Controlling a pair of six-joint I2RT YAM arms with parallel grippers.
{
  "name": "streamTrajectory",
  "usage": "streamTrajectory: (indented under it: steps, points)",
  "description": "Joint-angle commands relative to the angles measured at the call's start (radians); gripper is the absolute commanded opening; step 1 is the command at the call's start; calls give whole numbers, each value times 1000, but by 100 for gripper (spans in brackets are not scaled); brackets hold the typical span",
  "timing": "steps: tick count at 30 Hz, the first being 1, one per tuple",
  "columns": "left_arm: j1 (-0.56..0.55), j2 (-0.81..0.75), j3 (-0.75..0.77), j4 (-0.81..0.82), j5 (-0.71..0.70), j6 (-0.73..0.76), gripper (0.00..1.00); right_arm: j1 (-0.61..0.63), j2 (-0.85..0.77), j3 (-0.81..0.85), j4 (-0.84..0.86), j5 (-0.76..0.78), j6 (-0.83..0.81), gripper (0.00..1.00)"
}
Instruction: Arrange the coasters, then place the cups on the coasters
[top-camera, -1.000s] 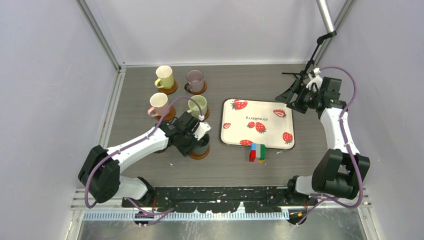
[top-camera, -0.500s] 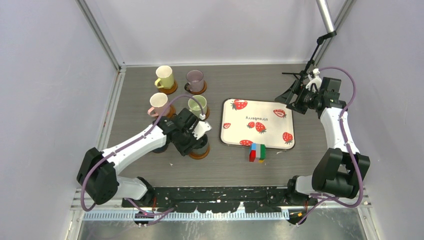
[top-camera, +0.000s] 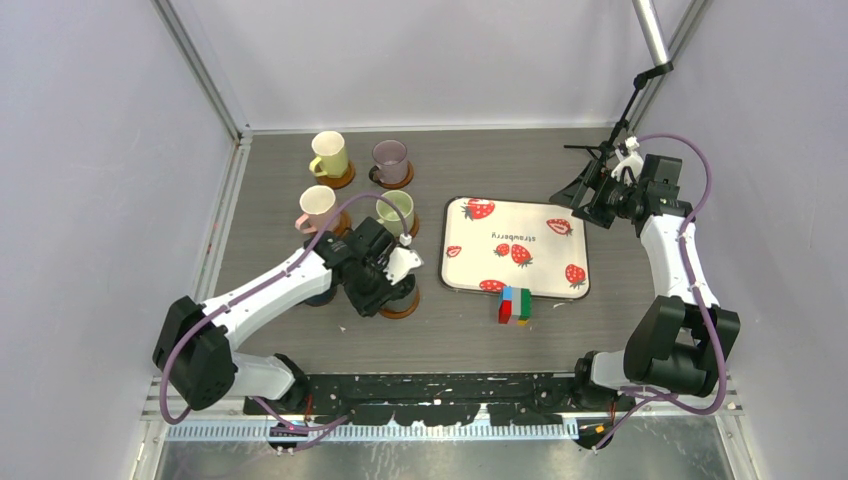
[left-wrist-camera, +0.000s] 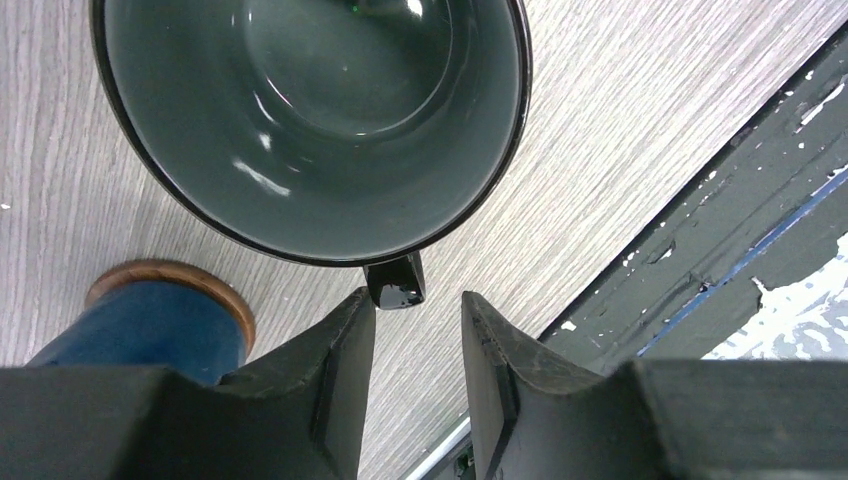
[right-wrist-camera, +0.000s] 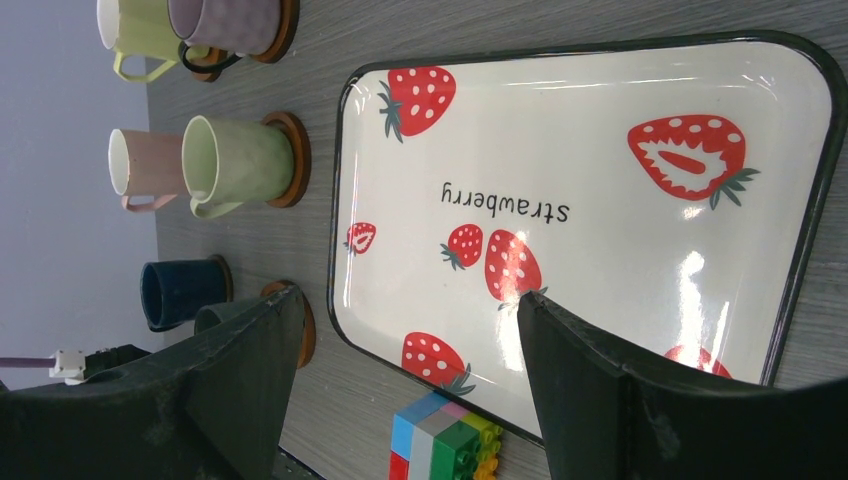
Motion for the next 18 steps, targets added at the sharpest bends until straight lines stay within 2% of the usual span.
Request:
streamTrajectory:
  steps: [1,5,7,11,14,15,18]
  points:
    - [4,-8,32,-37,31,23,38,-5,-2,24,15,-20,-13,82]
    - [4,-13,29,-42,14,25,40,-5,-3,24,11,-22,-16,82]
    - [5,-29,25,-29,-19,12,50,-5,-4,25,5,-25,-21,82]
    - [15,-72,33,-21,-37,-4,79,-4,-12,28,-6,-28,-35,84]
    - [34,-90,72,-27,-57,-4,95,-3,-12,36,-21,-32,-50,84]
    - [43,-92,92,-32,-61,-1,99,-2,-11,39,-27,-33,-57,84]
    - [107,-87,162,-52,-32,12,100,17,-6,53,-56,-17,-99,84]
